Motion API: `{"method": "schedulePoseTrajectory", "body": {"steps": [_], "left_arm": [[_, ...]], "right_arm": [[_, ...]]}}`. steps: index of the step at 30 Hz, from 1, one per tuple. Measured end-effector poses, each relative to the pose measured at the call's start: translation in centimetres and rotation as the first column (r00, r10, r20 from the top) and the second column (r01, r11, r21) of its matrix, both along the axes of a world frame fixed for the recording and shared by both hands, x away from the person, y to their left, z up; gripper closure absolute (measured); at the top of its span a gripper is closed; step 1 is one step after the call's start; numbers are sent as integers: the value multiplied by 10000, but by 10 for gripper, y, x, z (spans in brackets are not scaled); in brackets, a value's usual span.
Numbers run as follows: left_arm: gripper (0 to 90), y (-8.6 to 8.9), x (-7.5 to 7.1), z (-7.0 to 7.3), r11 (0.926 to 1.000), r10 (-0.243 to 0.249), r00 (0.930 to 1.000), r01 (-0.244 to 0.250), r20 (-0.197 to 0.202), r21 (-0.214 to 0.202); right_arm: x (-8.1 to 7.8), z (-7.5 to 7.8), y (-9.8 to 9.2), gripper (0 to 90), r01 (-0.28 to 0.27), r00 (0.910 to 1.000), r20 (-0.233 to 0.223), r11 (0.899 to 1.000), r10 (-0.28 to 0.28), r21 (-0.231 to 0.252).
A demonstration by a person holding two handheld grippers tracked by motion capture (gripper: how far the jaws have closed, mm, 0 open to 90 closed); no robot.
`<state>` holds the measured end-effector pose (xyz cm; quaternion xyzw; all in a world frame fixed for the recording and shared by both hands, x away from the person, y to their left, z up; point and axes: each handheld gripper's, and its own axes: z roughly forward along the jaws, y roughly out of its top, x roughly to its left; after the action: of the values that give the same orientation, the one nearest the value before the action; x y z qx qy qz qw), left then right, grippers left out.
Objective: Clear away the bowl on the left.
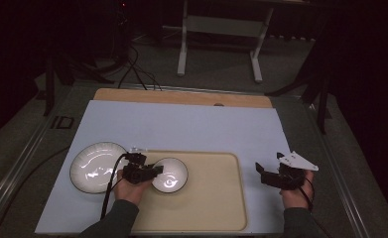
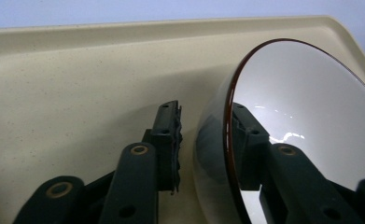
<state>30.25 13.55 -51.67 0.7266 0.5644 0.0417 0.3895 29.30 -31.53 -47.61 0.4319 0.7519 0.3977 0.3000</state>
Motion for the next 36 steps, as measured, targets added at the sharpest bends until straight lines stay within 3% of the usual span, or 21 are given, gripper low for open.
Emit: {"method": "schedulePoseTrajectory", "body": {"steps": [12, 19, 36], "left_arm": [[542, 2, 1, -1, 9999, 139, 9997, -140, -182, -45], [501, 2, 0, 1, 9996, 167, 9998, -164, -127, 209], [341, 1, -6, 16, 9970, 148, 9988, -182, 462, 752]], "right_arm": [[0, 0, -1, 132, 25, 10000, 16, 10000, -25, 29], [0, 1, -1, 132, 26, 10000, 21, 10000, -26, 40], [-1, 1, -1, 132, 19, 10000, 20, 10000, -19, 55]]}}
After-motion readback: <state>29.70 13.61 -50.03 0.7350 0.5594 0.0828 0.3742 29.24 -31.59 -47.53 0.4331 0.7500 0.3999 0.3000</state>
